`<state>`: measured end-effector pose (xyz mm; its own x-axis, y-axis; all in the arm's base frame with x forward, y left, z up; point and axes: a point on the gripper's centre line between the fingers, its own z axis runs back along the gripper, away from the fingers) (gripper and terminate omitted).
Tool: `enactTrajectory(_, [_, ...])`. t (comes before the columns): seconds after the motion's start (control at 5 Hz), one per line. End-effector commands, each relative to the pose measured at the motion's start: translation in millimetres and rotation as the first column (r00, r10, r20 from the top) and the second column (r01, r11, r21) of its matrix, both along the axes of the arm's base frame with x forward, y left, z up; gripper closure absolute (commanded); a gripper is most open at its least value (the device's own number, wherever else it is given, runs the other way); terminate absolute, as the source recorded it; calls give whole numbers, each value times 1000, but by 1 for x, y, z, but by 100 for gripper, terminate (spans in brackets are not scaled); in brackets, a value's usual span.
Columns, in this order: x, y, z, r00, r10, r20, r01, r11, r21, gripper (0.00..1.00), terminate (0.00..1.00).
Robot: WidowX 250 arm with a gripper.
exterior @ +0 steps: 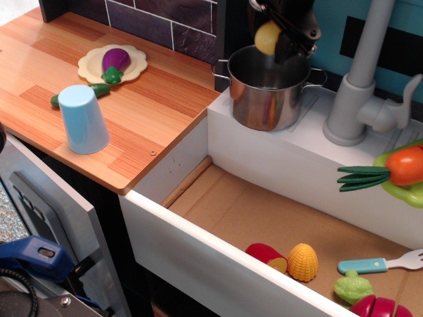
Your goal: Put potato in pot or pan
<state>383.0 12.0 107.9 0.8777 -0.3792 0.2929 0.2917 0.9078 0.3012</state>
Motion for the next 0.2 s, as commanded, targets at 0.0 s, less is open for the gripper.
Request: enactTrajectory(0.0, [8, 5, 20, 998, 1, 59, -1, 1000, 1, 0, 100])
